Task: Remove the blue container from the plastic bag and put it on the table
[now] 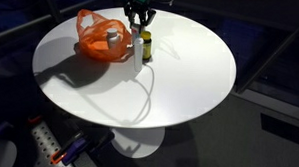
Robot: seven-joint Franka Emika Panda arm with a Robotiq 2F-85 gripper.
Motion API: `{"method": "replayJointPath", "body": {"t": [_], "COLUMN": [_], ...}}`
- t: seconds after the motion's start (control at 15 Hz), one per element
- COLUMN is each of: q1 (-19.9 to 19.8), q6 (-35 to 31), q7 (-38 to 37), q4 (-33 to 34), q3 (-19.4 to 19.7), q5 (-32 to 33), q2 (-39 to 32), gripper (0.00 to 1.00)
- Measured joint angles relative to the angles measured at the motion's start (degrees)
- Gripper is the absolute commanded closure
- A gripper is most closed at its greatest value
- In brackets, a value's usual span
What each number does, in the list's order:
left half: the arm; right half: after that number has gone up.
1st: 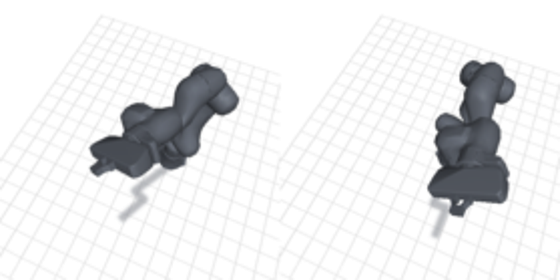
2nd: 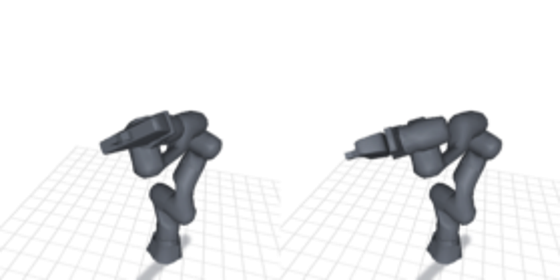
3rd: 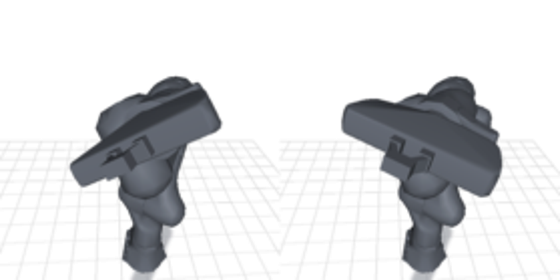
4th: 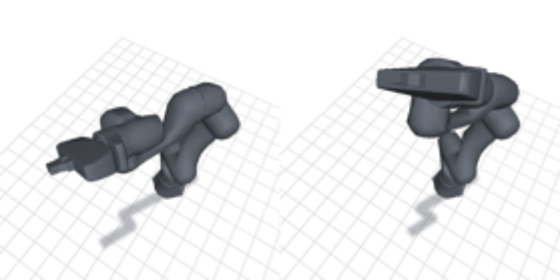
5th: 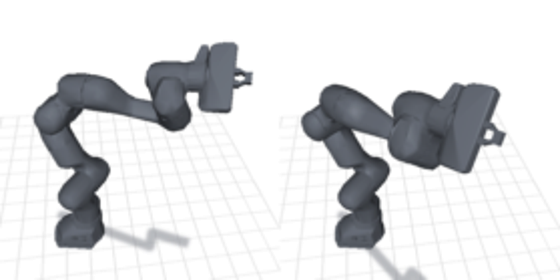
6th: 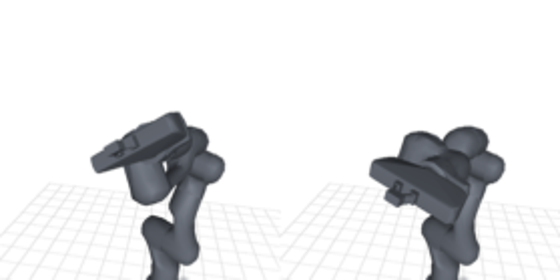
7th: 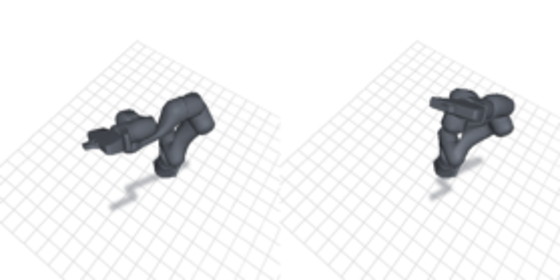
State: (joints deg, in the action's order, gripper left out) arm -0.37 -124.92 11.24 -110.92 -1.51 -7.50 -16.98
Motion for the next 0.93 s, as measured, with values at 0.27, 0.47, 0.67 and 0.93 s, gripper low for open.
{"method": "replayJointPath", "body": {"t": [0.27, 0.47, 0.67, 0.93], "q1": [0.5, 0.6, 0.6, 0.6], "q6": [-2.3, -3.1, -3.3, -3.3], "q7": [0.0, 0.0, 0.0, 0.0], "q4": [-0.5, -1.0, -1.7, -1.7], "q3": [-0.1, -0.1, -0.1, -0.1], "q5": [0.5, 1.1, 1.2, 1.2], "q2": [0.0, 0.0, 0.0, 0.7], "gripper": [0.75, 0.28, 0.07, 0.00]}}
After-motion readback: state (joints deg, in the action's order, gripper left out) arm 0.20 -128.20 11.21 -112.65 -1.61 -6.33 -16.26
